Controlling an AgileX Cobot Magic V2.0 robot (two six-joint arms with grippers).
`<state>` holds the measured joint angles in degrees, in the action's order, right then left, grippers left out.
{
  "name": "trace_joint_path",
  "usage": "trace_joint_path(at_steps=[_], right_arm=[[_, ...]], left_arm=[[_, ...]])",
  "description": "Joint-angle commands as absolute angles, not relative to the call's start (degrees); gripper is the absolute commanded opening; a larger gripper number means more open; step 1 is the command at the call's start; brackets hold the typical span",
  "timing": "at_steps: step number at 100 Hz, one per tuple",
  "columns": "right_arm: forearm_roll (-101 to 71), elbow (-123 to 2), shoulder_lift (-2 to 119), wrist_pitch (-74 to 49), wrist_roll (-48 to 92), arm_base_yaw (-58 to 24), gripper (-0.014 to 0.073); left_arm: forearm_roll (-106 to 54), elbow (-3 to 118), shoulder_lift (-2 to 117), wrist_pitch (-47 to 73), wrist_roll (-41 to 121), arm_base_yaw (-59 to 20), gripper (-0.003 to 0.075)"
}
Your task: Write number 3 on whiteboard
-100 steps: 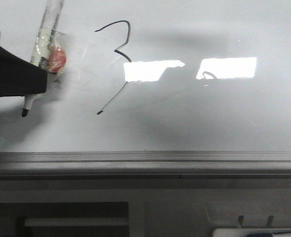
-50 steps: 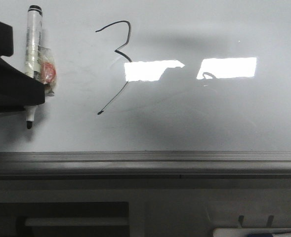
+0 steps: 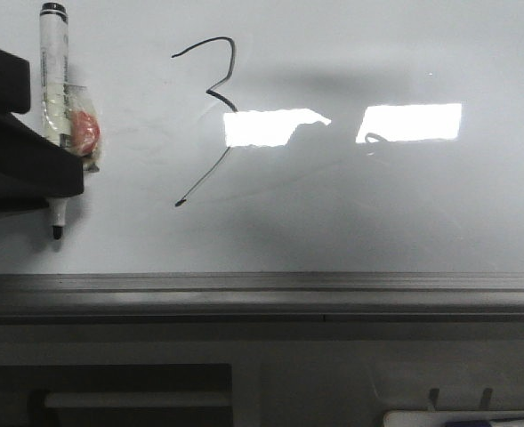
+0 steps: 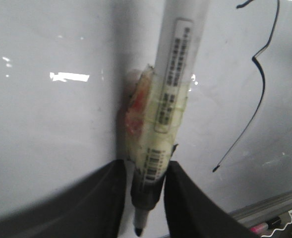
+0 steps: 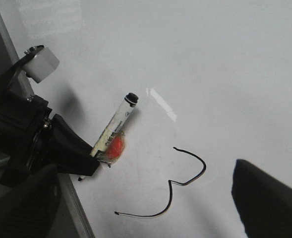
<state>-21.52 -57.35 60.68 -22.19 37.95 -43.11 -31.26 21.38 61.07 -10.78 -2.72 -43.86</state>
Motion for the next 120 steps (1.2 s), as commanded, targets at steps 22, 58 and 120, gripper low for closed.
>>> trace_joint_path(at_steps=[22, 58, 120], right_arm=[[-21.88, -59.17, 59.39, -19.10, 37.97, -42.74, 0.0629], [-21.88, -59.07, 58.93, -23.78, 37.97, -42.74, 0.0151], [-21.88, -26.49, 30.54, 1.80, 37.87, -42.74, -0.0049]], left_arm=[[-30.66, 22.88, 60.10, -13.84, -2.93, -43.66, 0.0398], [-26.35, 21.35, 47.55, -10.15, 0.48, -43.66, 0.0341], [-22.31, 15.22, 23.05, -8.74, 15.12, -43.66, -0.0021]])
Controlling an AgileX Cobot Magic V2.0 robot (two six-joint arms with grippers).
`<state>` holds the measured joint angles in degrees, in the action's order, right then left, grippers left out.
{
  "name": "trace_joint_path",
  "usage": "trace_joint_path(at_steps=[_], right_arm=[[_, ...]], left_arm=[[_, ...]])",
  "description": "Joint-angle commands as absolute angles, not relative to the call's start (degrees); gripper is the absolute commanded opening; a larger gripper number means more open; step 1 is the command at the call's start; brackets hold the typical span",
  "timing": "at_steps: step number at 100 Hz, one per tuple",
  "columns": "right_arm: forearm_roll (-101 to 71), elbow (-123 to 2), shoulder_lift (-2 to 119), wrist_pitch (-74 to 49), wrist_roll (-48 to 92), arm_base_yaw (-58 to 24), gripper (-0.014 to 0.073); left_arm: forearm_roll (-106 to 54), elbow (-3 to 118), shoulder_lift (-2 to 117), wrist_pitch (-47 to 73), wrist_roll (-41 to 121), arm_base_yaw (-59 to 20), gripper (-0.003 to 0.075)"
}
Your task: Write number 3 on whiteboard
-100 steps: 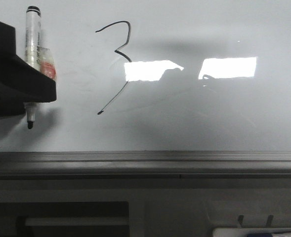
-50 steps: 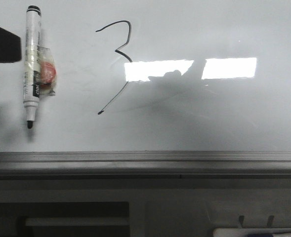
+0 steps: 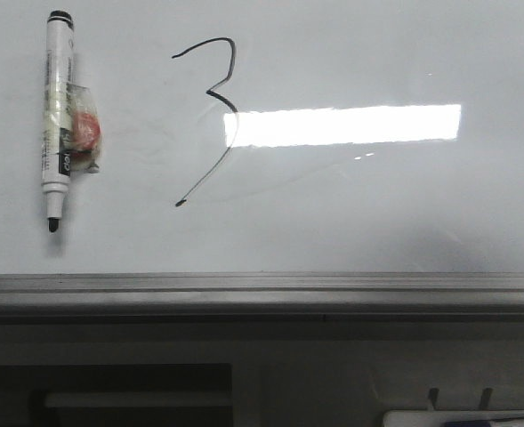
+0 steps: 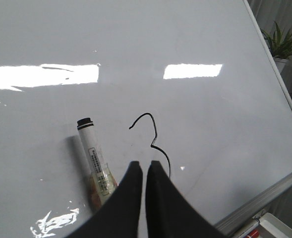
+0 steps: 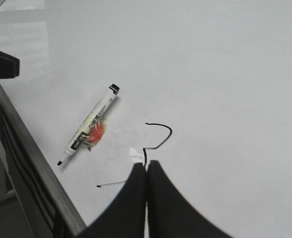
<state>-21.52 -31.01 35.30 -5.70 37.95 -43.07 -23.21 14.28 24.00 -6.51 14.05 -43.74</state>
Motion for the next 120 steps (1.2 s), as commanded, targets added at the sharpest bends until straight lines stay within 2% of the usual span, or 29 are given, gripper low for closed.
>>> trace_joint_path(at_steps=[1, 16, 35, 120], right_arm=[[-21.88, -25.94, 30.08, 1.93, 37.87, -42.74, -0.0049], [-21.88, -16.21, 21.18, 2.80, 37.87, -42.74, -0.0049], [-21.88, -11.69, 13.80, 2.01, 37.87, -42.74, -0.0049], [-21.88, -11.69, 13.28, 0.79, 37.87, -42.74, -0.0049]], left_arm=[[-22.14, 15.11, 22.95, -8.48, 15.12, -43.66, -0.0021], [-20.19, 14.32, 22.68, -7.54, 15.12, -43.66, -0.0021], [-20.38, 14.32, 22.68, -7.54, 15.00, -43.66, -0.0021], [-20.38, 14.19, 22.68, -6.01, 15.00, -43.66, -0.0021]])
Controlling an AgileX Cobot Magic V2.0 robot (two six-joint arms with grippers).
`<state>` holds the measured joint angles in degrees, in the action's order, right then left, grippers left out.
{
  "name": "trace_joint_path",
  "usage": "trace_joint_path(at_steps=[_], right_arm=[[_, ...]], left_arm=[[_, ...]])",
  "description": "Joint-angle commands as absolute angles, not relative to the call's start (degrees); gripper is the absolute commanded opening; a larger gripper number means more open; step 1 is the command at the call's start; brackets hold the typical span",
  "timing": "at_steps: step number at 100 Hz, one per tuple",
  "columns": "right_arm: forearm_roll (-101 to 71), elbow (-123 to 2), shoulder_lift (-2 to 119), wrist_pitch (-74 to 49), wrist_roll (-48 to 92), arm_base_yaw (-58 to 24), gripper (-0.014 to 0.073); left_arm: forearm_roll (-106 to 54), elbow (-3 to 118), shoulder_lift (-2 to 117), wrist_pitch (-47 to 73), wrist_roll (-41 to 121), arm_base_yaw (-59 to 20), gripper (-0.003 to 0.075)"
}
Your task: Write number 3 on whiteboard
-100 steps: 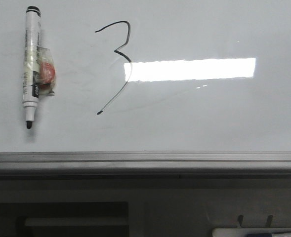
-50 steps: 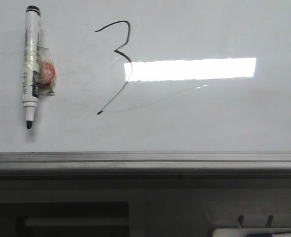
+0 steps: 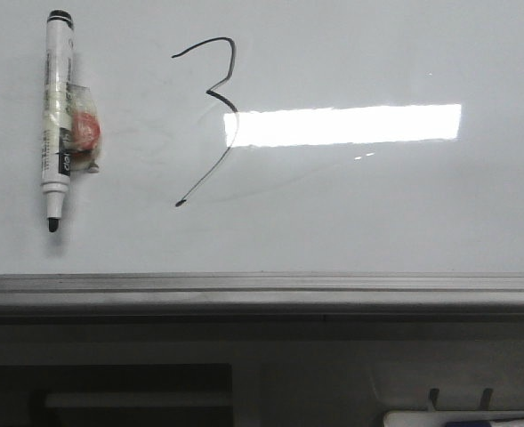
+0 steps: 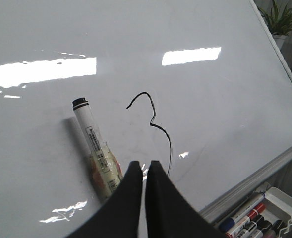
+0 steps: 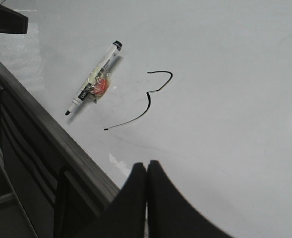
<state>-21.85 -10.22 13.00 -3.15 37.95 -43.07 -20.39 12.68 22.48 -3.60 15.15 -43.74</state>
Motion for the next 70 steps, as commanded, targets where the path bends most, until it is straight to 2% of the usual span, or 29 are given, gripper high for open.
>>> trace_joint_path(at_steps=[1, 19, 55, 70], right_arm=[[-21.88, -11.69, 13.28, 0.79, 37.87, -42.74, -0.0049], [-21.88, -11.69, 13.28, 0.79, 37.87, -42.74, -0.0049], [-21.88, -11.69, 13.28, 0.79, 37.87, -42.74, -0.0049], [-21.88, -11.69, 13.28, 0.79, 37.87, -42.74, -0.0049]], left_arm=[[-20.20, 14.19, 22.68, -5.96, 15.00, -43.66, -0.0021], [-12.50, 14.19, 22.68, -5.94, 14.93, -40.34, -0.0021], [-4.81, 13.54, 21.75, -5.23, 14.41, -20.84, -0.0021], [-2.75, 9.40, 18.53, -5.49, 5.11, -14.68, -0.0020]])
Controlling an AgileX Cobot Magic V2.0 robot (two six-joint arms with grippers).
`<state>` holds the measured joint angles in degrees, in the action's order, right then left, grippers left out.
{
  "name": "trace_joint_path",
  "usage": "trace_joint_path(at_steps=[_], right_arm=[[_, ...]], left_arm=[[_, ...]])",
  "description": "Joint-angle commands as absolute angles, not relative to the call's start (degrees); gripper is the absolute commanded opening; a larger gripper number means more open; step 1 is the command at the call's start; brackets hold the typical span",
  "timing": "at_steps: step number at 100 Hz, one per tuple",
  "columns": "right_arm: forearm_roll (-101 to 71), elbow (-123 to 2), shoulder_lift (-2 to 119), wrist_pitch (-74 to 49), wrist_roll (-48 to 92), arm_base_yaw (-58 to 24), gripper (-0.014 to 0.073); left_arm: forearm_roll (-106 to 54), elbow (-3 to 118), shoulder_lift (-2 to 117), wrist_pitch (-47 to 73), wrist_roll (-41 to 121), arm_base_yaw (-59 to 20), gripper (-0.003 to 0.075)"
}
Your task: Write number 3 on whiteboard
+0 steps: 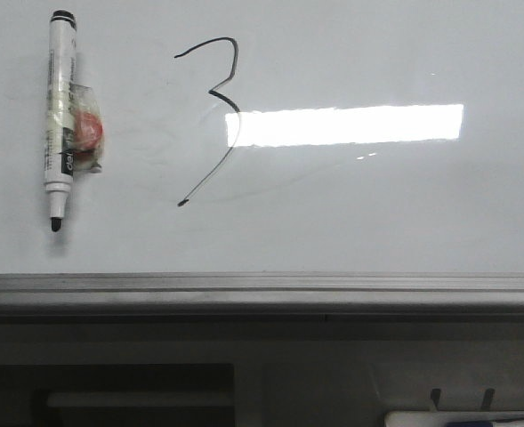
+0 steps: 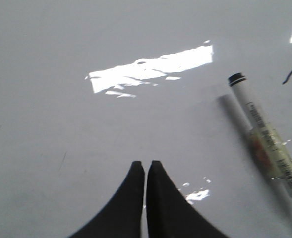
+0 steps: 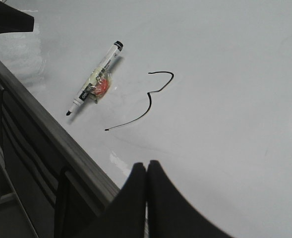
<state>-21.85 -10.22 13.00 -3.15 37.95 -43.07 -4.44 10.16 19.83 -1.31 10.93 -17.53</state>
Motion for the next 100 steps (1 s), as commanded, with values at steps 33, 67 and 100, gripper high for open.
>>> trace_joint_path(at_steps=[33, 67, 100], right_arm=[[-21.88, -11.69, 13.28, 0.79, 37.87, -42.74, -0.0049], [-21.88, -11.69, 13.28, 0.65, 37.87, -42.74, -0.0049], [-21.88, -11.69, 13.28, 0.65, 37.87, -42.74, -0.0049]], left_arm=[[0.00, -0.48, 6.95, -5.33, 3.52, -6.71, -0.0021], [0.00, -0.72, -1.62, 7.31, 3.48, -4.57, -0.0020], [0.00, -0.72, -1.62, 15.80, 2.49, -4.57, -0.0021]])
